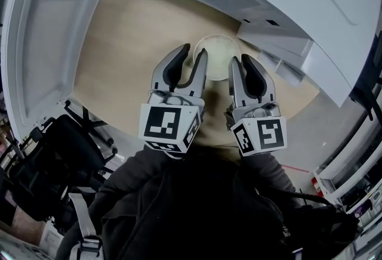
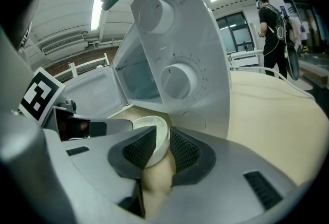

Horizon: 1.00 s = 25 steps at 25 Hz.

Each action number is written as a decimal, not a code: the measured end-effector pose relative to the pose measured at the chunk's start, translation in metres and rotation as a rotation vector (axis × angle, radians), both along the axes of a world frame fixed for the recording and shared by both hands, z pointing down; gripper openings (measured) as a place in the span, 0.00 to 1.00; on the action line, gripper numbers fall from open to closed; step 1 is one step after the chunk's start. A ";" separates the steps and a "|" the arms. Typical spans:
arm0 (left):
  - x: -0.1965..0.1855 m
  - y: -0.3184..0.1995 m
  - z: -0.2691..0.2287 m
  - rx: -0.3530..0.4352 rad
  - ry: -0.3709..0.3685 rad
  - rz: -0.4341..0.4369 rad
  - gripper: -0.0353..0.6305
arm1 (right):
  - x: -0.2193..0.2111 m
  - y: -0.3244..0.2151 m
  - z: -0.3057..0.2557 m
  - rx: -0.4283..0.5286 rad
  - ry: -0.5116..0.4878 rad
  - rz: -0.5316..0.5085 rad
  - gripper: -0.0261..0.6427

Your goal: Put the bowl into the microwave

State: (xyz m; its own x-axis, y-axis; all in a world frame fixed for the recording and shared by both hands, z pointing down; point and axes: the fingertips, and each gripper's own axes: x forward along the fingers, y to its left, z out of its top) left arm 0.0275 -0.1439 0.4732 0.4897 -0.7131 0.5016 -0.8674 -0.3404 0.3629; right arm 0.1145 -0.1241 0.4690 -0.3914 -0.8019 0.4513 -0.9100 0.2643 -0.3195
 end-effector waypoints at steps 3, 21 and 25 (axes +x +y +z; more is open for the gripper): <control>0.001 -0.002 0.002 0.000 0.016 0.007 0.25 | -0.002 -0.002 0.002 -0.006 -0.007 -0.001 0.14; -0.013 0.003 -0.009 -0.021 0.036 -0.044 0.10 | -0.008 -0.007 -0.014 0.040 -0.009 0.015 0.10; -0.025 0.014 -0.028 0.005 0.008 -0.116 0.10 | -0.019 -0.003 -0.032 0.064 -0.038 -0.049 0.10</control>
